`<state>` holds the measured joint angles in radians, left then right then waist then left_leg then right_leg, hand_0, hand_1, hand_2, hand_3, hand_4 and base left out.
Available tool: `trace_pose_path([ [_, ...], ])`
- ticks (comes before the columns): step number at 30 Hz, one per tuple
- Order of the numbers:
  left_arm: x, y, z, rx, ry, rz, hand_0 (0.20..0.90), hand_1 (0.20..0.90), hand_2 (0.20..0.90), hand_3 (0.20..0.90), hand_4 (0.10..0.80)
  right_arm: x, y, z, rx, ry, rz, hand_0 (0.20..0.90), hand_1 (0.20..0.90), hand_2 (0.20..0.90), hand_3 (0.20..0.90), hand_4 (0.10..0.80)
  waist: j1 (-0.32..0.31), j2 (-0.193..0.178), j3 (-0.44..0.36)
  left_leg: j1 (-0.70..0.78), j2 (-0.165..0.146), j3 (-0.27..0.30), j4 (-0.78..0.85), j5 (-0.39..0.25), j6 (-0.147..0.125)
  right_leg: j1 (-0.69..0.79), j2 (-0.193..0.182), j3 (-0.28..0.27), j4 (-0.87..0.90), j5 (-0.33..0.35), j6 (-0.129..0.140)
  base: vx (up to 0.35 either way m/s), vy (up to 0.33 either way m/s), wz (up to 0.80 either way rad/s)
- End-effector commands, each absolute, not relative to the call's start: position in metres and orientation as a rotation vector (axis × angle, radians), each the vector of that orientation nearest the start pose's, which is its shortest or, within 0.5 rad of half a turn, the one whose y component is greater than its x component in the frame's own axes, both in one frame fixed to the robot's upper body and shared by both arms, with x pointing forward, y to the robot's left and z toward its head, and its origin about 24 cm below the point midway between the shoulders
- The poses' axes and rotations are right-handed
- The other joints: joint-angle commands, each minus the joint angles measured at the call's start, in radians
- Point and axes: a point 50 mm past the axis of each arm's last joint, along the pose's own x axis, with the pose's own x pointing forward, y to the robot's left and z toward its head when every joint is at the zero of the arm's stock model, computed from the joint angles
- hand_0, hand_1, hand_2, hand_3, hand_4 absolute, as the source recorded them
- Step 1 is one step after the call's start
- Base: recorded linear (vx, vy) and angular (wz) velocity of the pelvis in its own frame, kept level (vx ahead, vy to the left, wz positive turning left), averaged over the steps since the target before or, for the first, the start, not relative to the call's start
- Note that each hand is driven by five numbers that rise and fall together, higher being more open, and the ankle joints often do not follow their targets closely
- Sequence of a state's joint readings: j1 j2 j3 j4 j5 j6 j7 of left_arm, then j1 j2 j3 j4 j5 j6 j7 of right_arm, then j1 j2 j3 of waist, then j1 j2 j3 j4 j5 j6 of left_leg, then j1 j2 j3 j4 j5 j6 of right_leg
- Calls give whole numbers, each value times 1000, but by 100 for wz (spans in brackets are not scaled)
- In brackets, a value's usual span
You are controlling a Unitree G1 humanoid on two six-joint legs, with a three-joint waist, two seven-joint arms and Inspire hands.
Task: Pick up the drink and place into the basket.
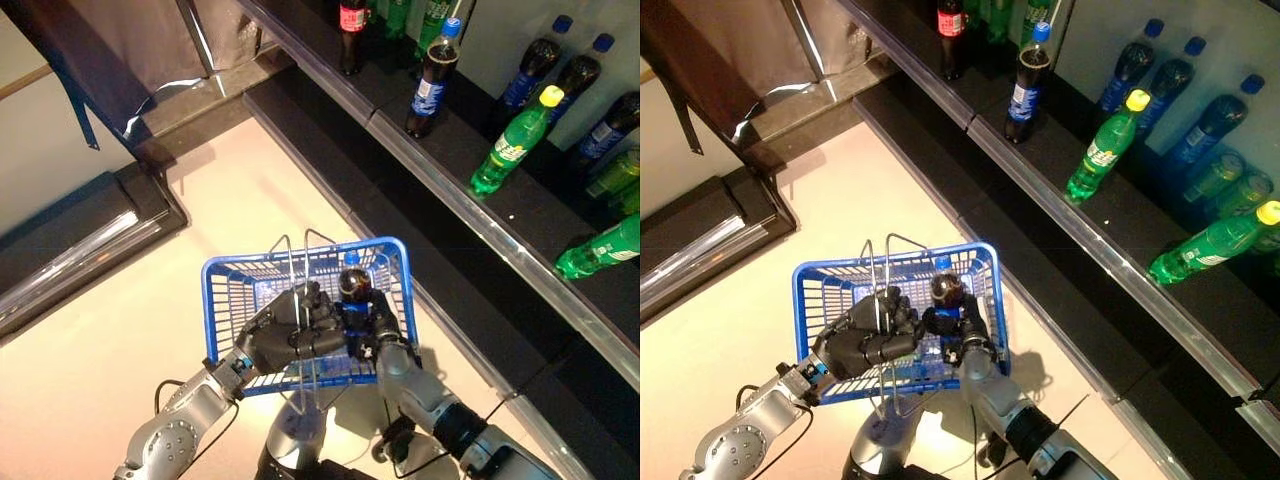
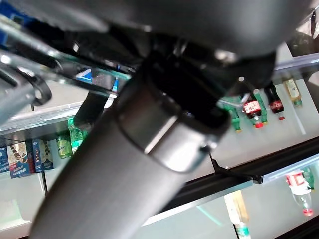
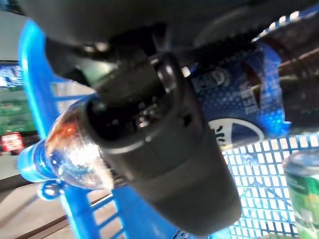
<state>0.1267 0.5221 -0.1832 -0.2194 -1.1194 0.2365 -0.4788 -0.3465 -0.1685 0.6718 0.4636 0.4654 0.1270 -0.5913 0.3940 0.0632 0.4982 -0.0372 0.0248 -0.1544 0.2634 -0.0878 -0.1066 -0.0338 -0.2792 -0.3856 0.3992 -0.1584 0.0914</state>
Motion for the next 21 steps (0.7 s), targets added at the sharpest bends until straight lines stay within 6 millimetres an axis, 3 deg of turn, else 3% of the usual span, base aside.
trace_pose_path([
  [1, 193, 118, 164, -721, -389, -1235, 300, 300, 300, 200, 100, 271, -21, 16, -23, 210, 146, 300, 300, 300, 200, 100, 3, -12, -192, -152, -56, -3, 114, 91, 35, 151, 65, -47, -150, 46, -41, 0, 0, 0],
  [7, 191, 120, 163, -728, -385, -1238, 300, 300, 300, 200, 100, 268, -31, -1, -136, 242, 136, 300, 300, 300, 200, 100, 15, -9, -185, -160, -61, -7, 105, 91, 34, 152, 59, -55, -160, 54, -33, -3, 0, 8],
  [13, 189, 117, 163, -723, -377, -1257, 300, 300, 300, 200, 100, 264, -47, -29, -61, 402, 37, 300, 300, 300, 200, 100, 32, -5, -175, -167, -66, -14, 103, 84, 35, 156, 58, -69, -160, 55, -31, -2, -3, 2],
  [17, 190, 116, 163, -725, -370, -1263, 300, 300, 300, 200, 100, 267, -48, -31, -92, 403, 22, 300, 300, 300, 200, 100, 38, -2, -169, -168, -69, -16, 102, 79, 36, 154, 58, -70, -158, 58, -28, 0, 0, 0],
  [21, 190, 115, 163, -713, -364, -1276, 300, 300, 300, 200, 100, 271, -58, -36, -333, 397, 41, 300, 300, 300, 200, 100, 44, -2, -166, -170, -72, -20, 98, 79, 35, 153, 57, -72, -159, 64, -24, 0, 0, 0],
])
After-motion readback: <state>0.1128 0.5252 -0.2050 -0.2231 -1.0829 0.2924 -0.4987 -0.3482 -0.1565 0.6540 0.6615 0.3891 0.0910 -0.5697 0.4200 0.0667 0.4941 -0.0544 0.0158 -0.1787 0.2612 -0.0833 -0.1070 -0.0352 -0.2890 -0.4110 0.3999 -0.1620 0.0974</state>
